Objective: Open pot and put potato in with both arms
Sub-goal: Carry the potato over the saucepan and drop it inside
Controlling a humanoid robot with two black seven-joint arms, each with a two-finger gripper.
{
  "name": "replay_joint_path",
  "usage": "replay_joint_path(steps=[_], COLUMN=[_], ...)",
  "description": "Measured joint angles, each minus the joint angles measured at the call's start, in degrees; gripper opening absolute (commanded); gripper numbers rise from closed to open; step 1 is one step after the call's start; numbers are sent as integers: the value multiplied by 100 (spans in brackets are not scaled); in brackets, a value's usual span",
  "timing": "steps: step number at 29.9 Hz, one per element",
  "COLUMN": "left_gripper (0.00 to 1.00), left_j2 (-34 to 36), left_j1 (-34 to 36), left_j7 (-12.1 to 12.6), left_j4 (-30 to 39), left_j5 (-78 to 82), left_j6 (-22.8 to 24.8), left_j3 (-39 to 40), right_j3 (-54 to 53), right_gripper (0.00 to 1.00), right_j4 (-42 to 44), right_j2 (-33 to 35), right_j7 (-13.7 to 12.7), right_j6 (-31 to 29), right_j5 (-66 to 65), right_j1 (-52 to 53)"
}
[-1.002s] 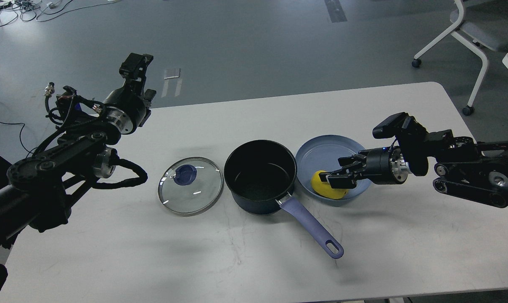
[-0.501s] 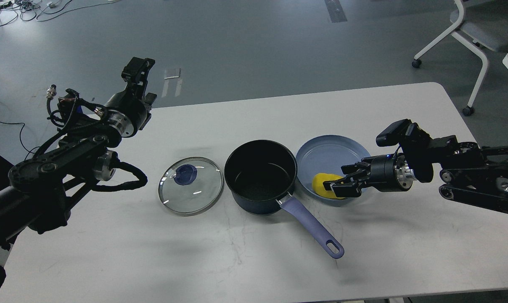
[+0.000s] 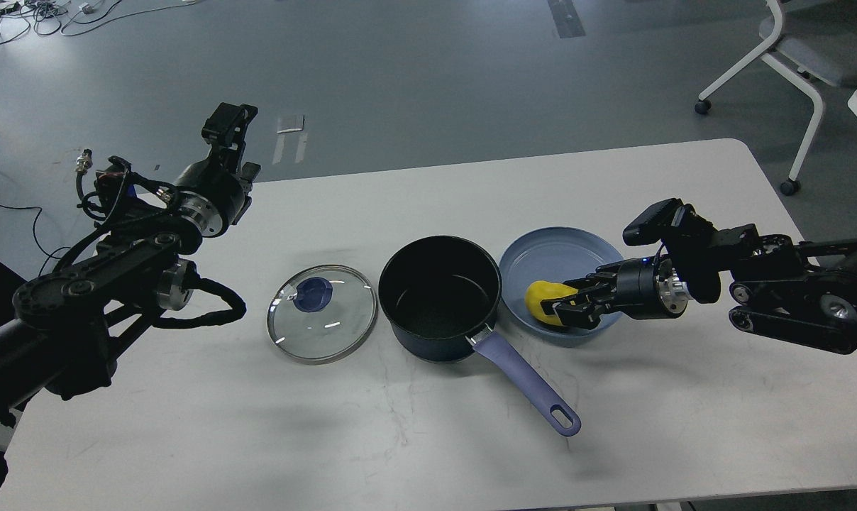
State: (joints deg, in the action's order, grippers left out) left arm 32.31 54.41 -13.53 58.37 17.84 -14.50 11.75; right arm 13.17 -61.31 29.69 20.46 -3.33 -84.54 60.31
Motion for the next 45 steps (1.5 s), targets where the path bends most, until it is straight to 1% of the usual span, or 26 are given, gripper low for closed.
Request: replay_joint_path(steps=[5,8,13,16,18,19,21,22,23,24,31,35,38,42,44,45], left_gripper=[98,98,98,98,98,98,98,98,98,98,98,98,98,98,98,98], left_j2=[-26,-36,-47,-49,-48,-42,-31,-27,-18,-9,5,-4,-12,-159,-328,-428], left_j1=[1,10,19,26,27,27,27,27,27,27,27,27,8,-231,-396,-518], left_j7=[0,0,4,18,35,44,56,62,65,75,359,440,448,449,454,456], left_j4=[-10,-11,-9,-10,-7,-6,-3,-2,-1,-1,5,8,19,68,90,92], left_j5=[0,0,1,1,0,1,0,0,-1,-10,-95,-112,-151,-259,-281,-286], left_j6=[-2,-2,-2,-2,-2,-2,-2,-2,-2,-1,16,39,43,42,44,51], left_j3=[0,1,3,9,22,36,72,81,90,101,269,330,470,1003,1326,1518], right_j3=[-133,-348,-411,-356,-200,-127,-17,9,26,51,253,143,-191,-714,-1161,-1497], right_gripper=[32,32,33,33,36,36,47,65,94,99,100,100,100,100,100,100], right_j4=[-47,-63,7,38,158,242,400,440,468,483,457,468,490,495,497,505], right_j2=[119,24,-592,-1026,-1341,-1451,-1650,-1715,-1755,-1787,-1803,-1786,-1693,-1496,-1413,-1378], right_j7=[8,8,8,11,13,12,13,12,12,12,-16,-40,-50,-59,-65,-98], right_j6=[86,233,432,442,442,442,441,435,426,415,410,410,411,426,443,439], right_j5=[67,101,242,519,664,698,733,740,744,745,748,853,1147,1947,2731,3327], right_j1=[462,829,1355,1417,1403,1386,1305,1260,1223,1181,1043,1030,1030,982,871,756])
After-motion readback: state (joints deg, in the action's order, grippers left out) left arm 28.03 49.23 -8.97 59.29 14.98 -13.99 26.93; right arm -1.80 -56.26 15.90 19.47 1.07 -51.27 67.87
